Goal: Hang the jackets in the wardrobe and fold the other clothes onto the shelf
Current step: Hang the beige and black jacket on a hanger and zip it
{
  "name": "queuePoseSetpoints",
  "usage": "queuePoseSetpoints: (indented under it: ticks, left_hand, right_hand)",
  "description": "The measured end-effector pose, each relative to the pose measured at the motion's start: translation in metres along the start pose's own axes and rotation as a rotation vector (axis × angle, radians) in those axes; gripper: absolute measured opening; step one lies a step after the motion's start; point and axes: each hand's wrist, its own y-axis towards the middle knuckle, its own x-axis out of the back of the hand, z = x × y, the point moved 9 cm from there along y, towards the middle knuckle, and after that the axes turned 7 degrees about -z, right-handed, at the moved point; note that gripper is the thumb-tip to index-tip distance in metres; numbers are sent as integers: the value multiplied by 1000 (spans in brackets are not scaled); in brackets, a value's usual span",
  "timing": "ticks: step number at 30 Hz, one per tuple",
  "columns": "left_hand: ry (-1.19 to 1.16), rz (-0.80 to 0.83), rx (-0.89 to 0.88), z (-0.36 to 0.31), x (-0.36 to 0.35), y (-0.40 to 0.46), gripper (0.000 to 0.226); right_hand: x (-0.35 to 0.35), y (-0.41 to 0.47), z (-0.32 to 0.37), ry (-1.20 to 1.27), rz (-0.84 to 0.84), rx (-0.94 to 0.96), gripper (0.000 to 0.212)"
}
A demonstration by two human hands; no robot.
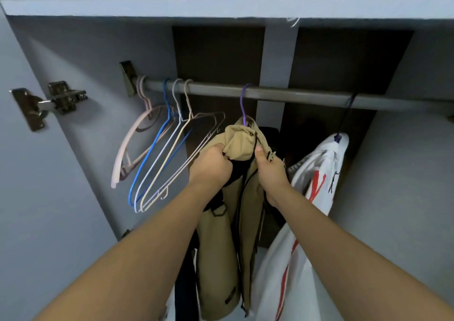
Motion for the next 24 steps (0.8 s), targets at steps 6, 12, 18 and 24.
queuePoseSetpoints:
  ticks: [6, 12, 18, 24]
  left_hand:
    - [382, -110, -146, 11, 12, -23, 36]
    - [743, -332, -524, 18, -5, -70, 75]
    - [767, -214, -689, 65, -84, -129, 62]
    - [890, -99, -664, 137, -184, -164, 61]
  right_hand:
    - [1, -7, -34, -64, -13, -37, 6]
    - [-2, -16, -90, -116, -35, -39, 6]
    - [-7, -6, -151, -212, -56, 35, 28]
    - [2, 8, -233, -348, -117, 98, 54]
